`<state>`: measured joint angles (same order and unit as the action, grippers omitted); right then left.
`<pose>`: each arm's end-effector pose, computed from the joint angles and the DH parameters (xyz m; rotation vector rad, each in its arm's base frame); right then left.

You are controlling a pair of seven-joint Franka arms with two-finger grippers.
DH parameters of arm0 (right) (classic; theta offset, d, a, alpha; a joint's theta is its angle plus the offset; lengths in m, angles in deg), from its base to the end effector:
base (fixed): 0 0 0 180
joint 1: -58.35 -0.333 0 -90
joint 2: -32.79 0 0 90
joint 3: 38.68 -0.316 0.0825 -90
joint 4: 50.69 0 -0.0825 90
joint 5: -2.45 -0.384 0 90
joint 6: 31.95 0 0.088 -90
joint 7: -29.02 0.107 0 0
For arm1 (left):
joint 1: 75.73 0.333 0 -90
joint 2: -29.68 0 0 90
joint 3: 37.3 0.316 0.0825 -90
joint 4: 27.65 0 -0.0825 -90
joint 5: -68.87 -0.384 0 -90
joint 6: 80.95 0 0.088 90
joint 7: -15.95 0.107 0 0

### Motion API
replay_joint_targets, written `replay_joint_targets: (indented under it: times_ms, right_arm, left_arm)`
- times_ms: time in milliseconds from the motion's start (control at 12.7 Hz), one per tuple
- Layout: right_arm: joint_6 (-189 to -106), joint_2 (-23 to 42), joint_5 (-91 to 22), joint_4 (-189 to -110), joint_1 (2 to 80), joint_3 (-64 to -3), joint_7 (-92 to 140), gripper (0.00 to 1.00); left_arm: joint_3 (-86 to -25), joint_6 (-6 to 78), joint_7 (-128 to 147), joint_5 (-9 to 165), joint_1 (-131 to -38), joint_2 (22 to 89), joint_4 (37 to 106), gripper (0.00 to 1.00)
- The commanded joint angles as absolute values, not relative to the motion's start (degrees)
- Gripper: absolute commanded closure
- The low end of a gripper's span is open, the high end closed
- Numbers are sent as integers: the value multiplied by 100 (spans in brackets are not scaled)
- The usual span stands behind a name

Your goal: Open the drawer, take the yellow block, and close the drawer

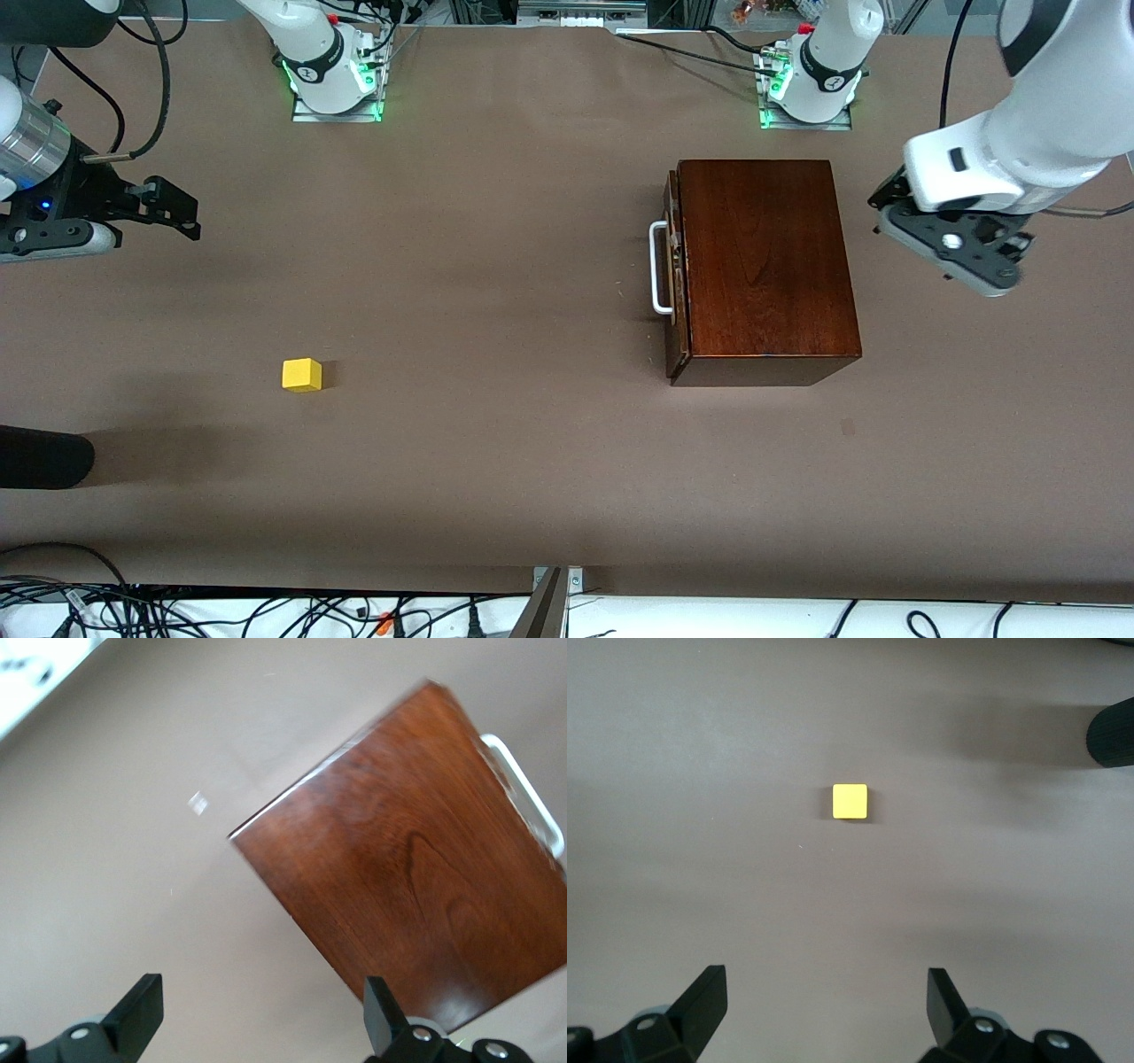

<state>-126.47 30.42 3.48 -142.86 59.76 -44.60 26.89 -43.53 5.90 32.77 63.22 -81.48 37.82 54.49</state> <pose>0.5712 0.0421 0.5903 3.1226 0.1832 0.0002 0.5824 -0.1074 0.6035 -2.9646 0.7562 0.0957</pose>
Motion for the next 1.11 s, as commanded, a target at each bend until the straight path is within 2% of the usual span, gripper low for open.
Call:
replay_joint_targets:
  times_ms: [0, 316, 1028]
  right_arm:
    - [-12625, 3015, 228, -14201, 6002, -4465, 2700, 0]
    - [-12634, 3015, 210, -14201, 6002, -4456, 2709, 0]
    - [-12634, 3015, 210, -14201, 6011, -4456, 2709, 0]
  left_arm:
    - [-4118, 1176, 1784, 6674, -7909, 2943, 6557, 0]
    - [-3687, 1195, 1824, 6851, -7819, 2827, 6709, 0]
    - [-3669, 1010, 1569, 6834, -7881, 2765, 6753, 0]
